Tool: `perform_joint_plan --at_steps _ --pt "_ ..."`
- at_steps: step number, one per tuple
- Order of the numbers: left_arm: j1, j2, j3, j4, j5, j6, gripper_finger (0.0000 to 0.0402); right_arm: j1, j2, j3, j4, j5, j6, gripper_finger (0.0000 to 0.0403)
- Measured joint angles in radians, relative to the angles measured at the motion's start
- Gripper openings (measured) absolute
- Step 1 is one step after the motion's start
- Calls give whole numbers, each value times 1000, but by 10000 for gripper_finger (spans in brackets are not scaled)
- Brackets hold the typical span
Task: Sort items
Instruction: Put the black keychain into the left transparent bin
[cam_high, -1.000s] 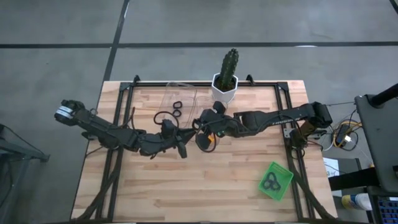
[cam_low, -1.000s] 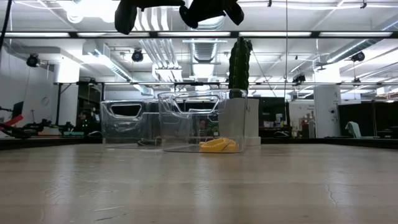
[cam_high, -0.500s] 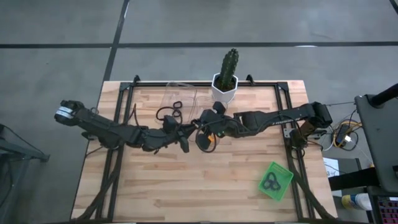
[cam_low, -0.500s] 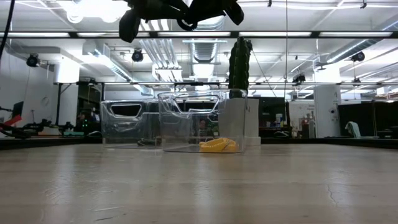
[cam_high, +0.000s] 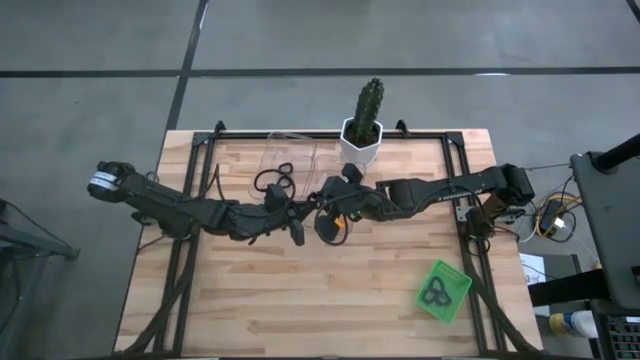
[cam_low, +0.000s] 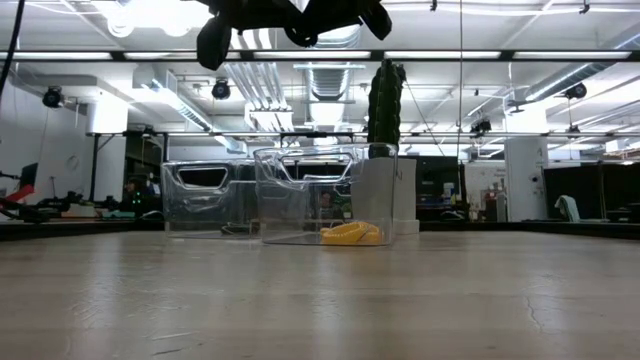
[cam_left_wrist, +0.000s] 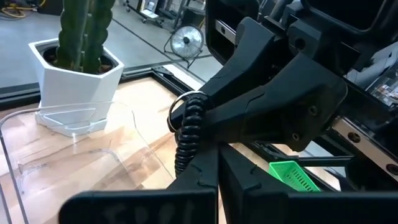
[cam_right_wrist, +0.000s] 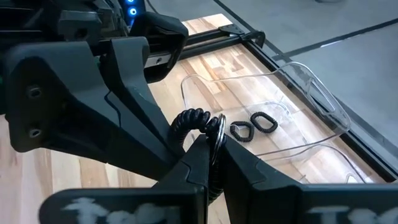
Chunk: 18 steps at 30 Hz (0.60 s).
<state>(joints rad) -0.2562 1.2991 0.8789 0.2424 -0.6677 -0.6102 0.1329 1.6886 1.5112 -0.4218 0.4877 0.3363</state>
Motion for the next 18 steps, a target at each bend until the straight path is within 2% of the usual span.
perform_joint_plan --at_steps 4,12,18 --pt "0 0 0 -9 4 1 0 0 0 0 -1 -2 -20 23" --pt "0 -15 -1 -87 -7 -13 0 0 0 0 -17 -21 -25 64" --pt "0 -28 -1 -104 -15 -11 0 0 0 0 -17 -24 -23 70"
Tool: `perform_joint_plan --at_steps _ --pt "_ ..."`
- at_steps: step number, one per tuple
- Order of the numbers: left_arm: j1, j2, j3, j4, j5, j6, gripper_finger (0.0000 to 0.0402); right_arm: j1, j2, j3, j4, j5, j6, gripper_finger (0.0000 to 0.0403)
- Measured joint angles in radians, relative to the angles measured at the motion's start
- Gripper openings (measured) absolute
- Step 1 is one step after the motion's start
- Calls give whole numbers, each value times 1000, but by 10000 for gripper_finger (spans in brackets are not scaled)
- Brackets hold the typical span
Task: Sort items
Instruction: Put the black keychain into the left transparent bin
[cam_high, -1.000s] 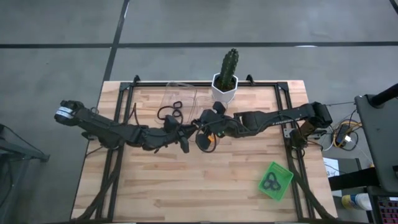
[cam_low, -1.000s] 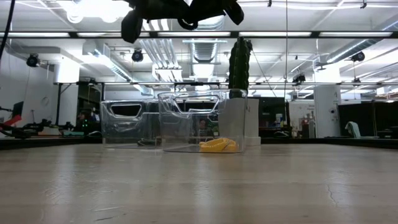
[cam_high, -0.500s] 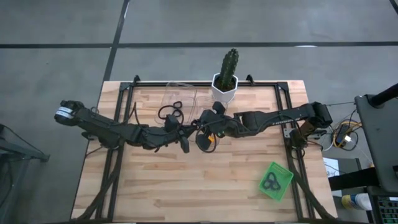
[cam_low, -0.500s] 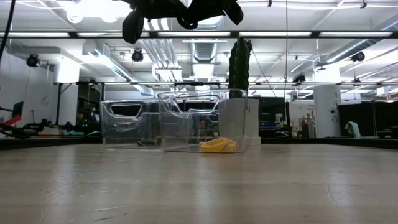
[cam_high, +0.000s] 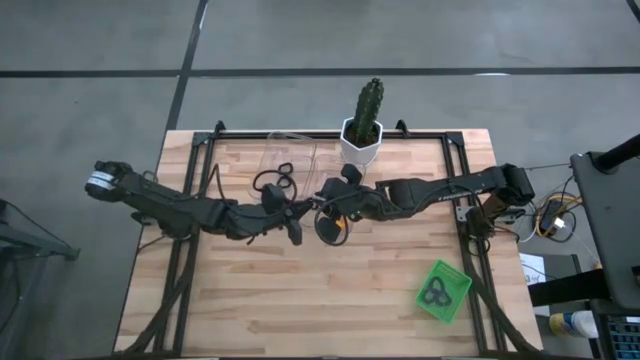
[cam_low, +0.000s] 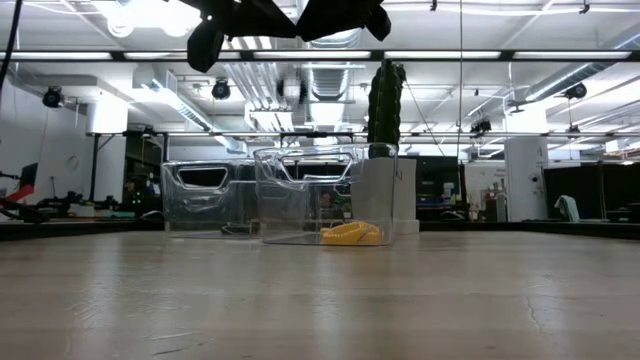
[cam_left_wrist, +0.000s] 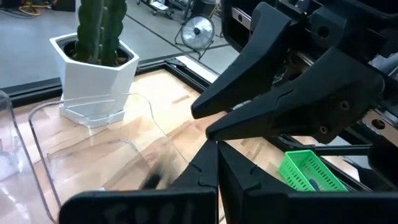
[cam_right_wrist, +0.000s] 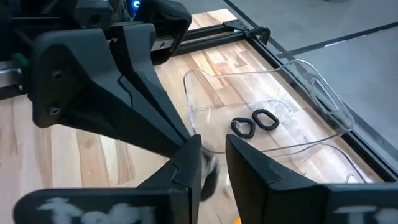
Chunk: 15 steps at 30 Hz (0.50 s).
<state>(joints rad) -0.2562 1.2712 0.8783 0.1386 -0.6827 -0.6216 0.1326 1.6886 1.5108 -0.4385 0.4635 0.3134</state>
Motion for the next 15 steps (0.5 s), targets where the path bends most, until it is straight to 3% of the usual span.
perform_joint_plan --at_steps 9,15 --pt "6 -16 0 -54 -29 0 0 2 0 0 1 -13 -5 47" --pt "6 -62 0 -175 -31 -32 0 2 -5 0 -57 -31 -19 38"
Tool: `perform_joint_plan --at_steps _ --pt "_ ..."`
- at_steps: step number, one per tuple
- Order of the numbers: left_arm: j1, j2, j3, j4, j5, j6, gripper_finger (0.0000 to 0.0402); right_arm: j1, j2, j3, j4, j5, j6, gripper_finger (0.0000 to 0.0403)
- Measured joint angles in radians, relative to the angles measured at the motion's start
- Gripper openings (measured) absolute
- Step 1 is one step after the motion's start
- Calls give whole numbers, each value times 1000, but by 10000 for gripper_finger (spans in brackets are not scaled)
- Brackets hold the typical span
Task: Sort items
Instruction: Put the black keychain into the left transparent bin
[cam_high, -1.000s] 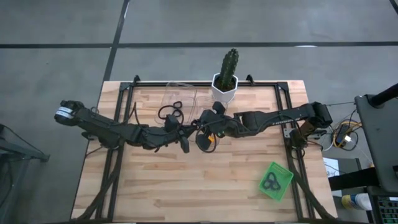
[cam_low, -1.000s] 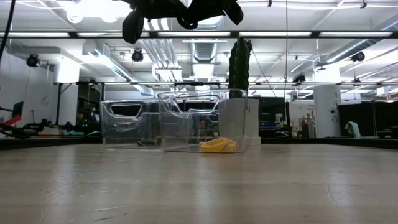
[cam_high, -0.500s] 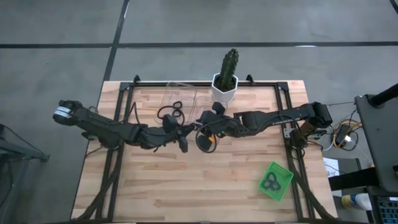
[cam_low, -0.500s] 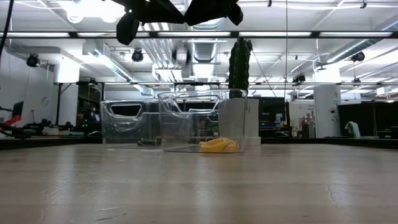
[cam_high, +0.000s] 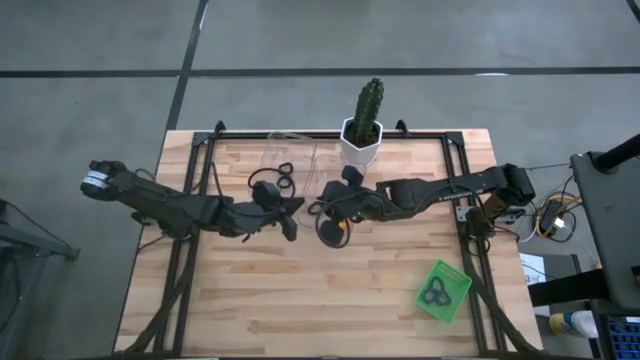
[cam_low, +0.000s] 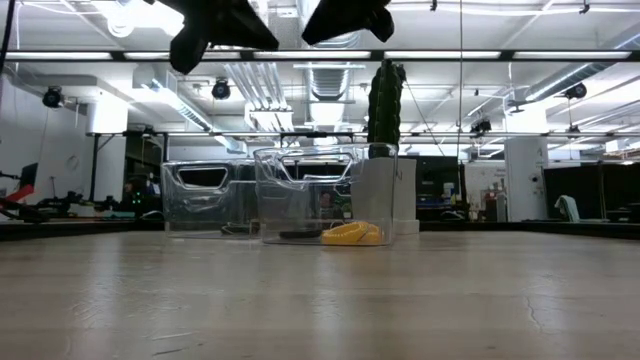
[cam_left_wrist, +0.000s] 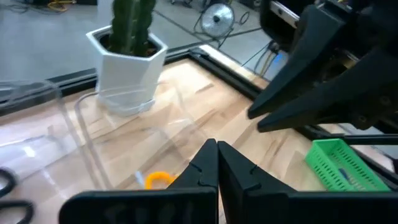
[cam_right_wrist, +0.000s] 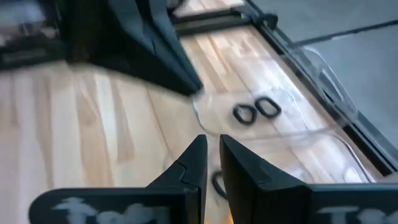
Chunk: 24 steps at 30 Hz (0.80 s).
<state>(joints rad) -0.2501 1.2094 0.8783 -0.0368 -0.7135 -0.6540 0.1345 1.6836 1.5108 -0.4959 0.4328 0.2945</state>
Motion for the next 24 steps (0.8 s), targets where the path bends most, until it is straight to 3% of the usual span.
perform_joint_plan --at_steps 4,17,24 --pt "0 -32 0 -97 -8 -50 0 -28 5 0 -79 -38 -23 38" --pt "-1 -84 0 -313 -46 -169 0 -261 113 -3 -171 -541 -141 48" --pt "-1 -128 0 -447 -85 -214 0 -293 161 -1 -186 -593 -216 94"
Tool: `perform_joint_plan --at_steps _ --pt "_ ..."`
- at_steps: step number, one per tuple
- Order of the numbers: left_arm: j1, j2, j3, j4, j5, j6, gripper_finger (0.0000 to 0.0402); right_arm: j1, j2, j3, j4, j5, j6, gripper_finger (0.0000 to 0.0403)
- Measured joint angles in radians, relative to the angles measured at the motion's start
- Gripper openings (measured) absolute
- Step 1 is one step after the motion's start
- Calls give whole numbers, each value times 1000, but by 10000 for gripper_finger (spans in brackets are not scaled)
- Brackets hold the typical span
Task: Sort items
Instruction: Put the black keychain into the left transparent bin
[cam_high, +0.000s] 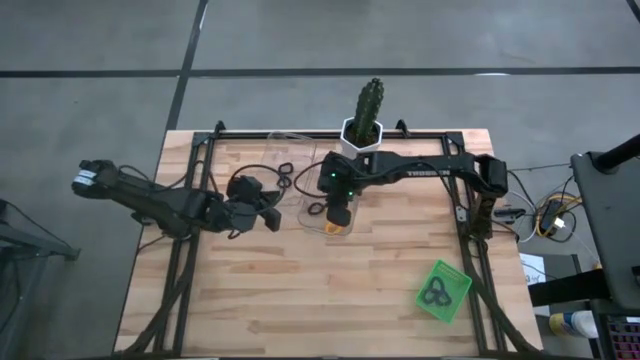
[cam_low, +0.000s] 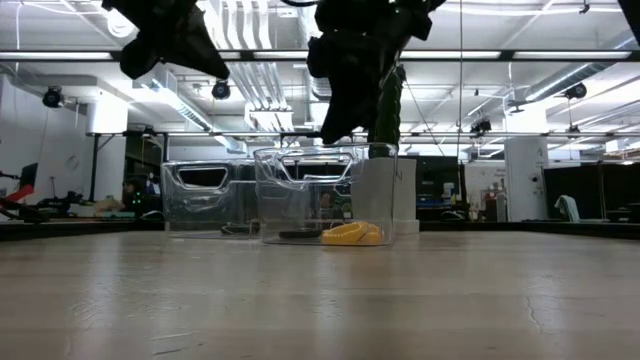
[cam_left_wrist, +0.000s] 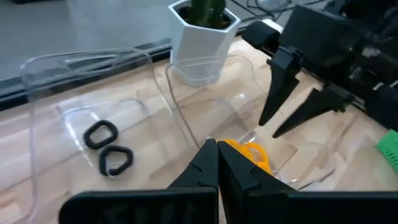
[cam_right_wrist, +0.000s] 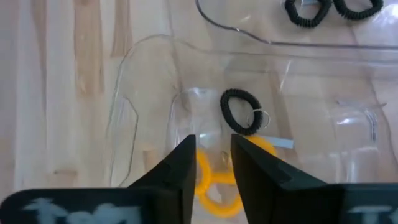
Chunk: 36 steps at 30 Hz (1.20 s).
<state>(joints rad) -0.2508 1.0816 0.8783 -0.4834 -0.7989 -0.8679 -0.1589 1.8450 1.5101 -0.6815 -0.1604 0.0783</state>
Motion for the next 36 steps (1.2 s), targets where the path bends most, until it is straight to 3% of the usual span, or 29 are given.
perform_joint_plan --at_steps 5,11,16,26,36 --pt "1 -65 0 -76 -27 -3 0 1 26 6 -1 -1 -33 131" --pt "3 -183 0 -181 -199 3 0 -21 72 14 -2 -1 -30 168" --pt "8 -271 0 -209 -303 57 0 -41 185 136 -85 2 -34 183" --pt "11 -370 0 -211 -314 188 0 -102 427 499 -411 5 -108 185" --pt "11 -402 0 -217 -314 247 0 -107 469 518 -385 2 -108 185"
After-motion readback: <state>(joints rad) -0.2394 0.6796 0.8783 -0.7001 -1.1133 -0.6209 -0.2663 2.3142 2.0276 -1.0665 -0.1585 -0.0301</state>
